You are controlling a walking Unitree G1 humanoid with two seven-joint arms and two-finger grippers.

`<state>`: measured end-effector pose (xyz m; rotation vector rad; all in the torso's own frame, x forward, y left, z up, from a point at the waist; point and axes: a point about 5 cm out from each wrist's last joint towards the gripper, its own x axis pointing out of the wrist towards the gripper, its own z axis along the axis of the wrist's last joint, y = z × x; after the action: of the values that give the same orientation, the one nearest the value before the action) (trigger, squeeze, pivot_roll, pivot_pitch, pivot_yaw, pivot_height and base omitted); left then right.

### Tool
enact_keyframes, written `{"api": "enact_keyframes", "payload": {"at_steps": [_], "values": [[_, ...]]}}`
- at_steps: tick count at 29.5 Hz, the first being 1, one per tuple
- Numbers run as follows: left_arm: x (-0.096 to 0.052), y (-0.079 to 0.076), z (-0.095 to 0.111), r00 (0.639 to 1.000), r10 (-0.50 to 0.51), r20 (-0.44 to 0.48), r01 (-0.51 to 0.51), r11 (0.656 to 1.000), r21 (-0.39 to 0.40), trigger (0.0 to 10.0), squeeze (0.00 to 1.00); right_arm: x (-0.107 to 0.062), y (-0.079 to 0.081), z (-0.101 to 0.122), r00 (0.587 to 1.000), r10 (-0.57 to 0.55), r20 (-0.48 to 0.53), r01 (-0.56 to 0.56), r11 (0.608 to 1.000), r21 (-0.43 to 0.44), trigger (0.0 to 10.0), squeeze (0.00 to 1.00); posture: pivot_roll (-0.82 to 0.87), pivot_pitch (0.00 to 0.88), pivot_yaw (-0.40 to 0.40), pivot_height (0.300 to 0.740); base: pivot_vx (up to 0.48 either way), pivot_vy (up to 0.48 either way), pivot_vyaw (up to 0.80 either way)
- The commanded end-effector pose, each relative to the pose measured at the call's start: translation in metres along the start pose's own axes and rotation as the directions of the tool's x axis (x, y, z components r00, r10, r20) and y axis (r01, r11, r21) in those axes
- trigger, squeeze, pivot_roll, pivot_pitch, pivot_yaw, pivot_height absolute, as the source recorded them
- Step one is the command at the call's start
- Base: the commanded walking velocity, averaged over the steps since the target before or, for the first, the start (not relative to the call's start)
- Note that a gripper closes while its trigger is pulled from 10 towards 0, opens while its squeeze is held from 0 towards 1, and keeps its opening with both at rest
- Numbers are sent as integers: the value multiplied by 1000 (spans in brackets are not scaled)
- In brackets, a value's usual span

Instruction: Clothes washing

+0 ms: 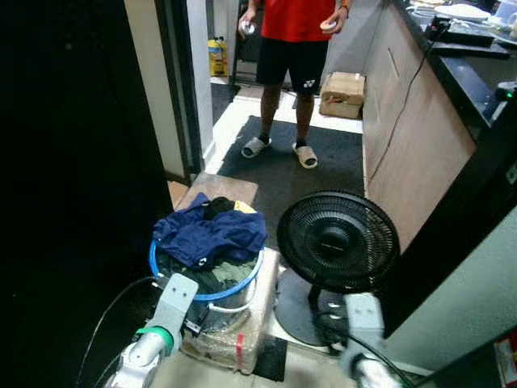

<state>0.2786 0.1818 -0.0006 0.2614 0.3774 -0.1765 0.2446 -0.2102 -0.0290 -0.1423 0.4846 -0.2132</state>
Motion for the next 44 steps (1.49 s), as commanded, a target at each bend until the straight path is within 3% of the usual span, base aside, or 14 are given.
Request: {"api": "enact_keyframes", "payload": {"at_steps": [1, 3, 5, 9, 14, 15, 19, 23, 27, 32, 37, 40, 41, 44], "values": [[-2, -4, -7, 999, 2, -39, -2, 1000, -18, 10000, 0, -2, -7, -8, 996, -78, -35, 75, 995, -58, 10000, 0, 48, 0, 38, 740, 0, 0, 0], [-2, -4, -7, 999, 2, -39, -2, 1000, -18, 10000, 0, -2, -7, -8, 996, -78, -35, 75, 995, -58, 10000, 0, 48, 0, 38, 740, 0, 0, 0], [-1, -7, -9, 998, 17, -54, -18, 1000, -17, 10000, 0, -2, -22, -7, 988, -152, 29, 151, 909, -388, 10000, 0, 28, 0, 41, 740, 0, 0, 0], [-1, -8, -10, 997, 35, -64, -36, 999, -20, 10000, 0, -3, -21, -7, 987, -144, 71, 160, 835, -526, 10000, 0, 26, 0, 43, 740, 0, 0, 0], [-1, -9, -10, 997, 34, -63, -35, 999, -18, 10000, 0, -4, -27, -8, 972, -229, 55, 231, 878, -419, 10000, 0, 29, 0, 41, 740, 0, 0, 0], [0, -9, -10, 997, 35, -63, -36, 999, -19, 10000, 0, -5, -35, -9, 950, -312, 22, 304, 903, -305, 10000, 0, 29, 0, 41, 740, 0, 0, 0], [1, -11, -7, 998, 27, -55, -28, 999, -28, 10000, 0, -8, -57, -10, 868, -494, -40, 488, 866, -108, 10000, 0, 20, 0, 49, 740, 0, 0, 0], [3, -11, -3, 999, 29, -43, -31, 999, -40, 10000, 0, -7, -58, -8, 870, -492, -31, 488, 868, -96, 10000, 0, 20, 0, 49, 740, 0, 0, 0], [6, -13, 7, 1000, 31, 6, -31, 999, -28, 10000, 0, -4, -46, -1, 905, -425, 31, 425, 893, -145, 10000, 0, 20, 0, 49, 740, 0, 0, 0], [9, -21, 19, 998, -26, 59, 29, 999, -41, 10000, 0, -2, 7, 17, 987, -53, 151, 70, 991, -112, 10000, 0, 24, 0, 43, 740, 0, 0, 0], [10, -17, 22, 997, 13, 74, -9, 998, -61, 10000, 0, -2, 12, 20, 986, -40, 165, 59, 992, -116, 10000, 0, 24, 0, 43, 740, 0, 0, 0], [9, 19, 11, 943, 327, -65, -331, 940, -80, 10000, 0, 0, 7, 20, 984, -76, 159, 94, 989, -113, 10000, 0, 31, 0, 39, 740, 0, 0, 0], [9, 19, 11, 943, 327, -65, -331, 940, -80, 10000, 0, 0, 7, 20, 984, -76, 159, 94, 989, -113, 10000, 0, 31, 0, 39, 740, 0, 0, 0], [-1, 46, -7, 834, 507, -216, -534, 841, -88, 10000, 0, 1, 3, 21, 983, -93, 156, 111, 987, -113, 10000, 0, 31, 0, 39, 740, 0, 0, 0]]}}
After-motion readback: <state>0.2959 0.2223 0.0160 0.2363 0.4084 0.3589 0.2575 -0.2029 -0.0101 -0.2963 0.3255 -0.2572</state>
